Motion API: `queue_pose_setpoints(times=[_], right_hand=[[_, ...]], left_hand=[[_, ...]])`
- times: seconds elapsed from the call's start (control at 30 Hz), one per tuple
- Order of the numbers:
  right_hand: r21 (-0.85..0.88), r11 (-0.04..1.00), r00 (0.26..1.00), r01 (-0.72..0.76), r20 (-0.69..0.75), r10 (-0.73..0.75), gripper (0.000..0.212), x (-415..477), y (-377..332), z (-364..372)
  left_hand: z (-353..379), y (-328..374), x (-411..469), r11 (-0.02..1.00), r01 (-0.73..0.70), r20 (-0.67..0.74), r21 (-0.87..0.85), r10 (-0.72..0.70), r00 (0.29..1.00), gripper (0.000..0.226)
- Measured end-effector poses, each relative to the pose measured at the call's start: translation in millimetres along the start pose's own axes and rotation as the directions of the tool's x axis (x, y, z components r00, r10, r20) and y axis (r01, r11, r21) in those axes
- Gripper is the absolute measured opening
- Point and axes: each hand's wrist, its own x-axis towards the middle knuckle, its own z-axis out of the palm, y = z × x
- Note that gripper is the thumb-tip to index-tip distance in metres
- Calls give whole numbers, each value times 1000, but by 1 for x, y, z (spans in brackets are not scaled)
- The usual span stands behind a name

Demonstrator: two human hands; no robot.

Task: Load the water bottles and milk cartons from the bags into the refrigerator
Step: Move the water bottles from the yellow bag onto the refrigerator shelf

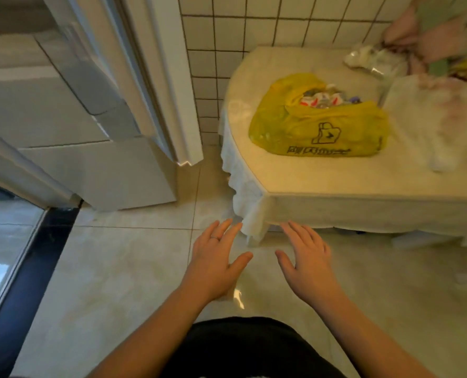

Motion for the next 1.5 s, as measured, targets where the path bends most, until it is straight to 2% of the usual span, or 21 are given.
queue_pose_setpoints(times=[0.27, 0.43, 0.7, 0.87, 1.2, 1.37, 1.5], right_hand=[[35, 988, 982, -150, -114, 153, 63, 59, 95, -52], [86, 983, 956, -160, -236, 176, 60, 125, 155, -90], [108, 977, 942, -184, -264, 207, 59, 232, 217, -147], [163, 975, 939, -151, -284, 193, 57, 285, 238, -167], [219, 970, 972, -102, -186, 144, 46, 391, 262, -193], [204, 978, 986, -51, -144, 81, 43, 443, 269, -193], [141, 990, 1000, 5, 0, -5, 45, 483, 269, -192]], left_hand=[[30, 80, 117, 983, -184, 39, -21, 185, 982, 70], [38, 131, 210, 966, -254, 37, -54, 256, 966, 76], [30, 203, 337, 946, -319, -22, -60, 319, 948, 69], [15, 224, 393, 947, -301, -74, -108, 295, 953, 60], [-29, 227, 521, 977, -202, -259, -71, 177, 949, 40], [-46, 224, 605, 997, -79, -205, -18, 74, 976, 44], [-46, 217, 675, 986, 103, -88, 129, -92, 992, 55]])
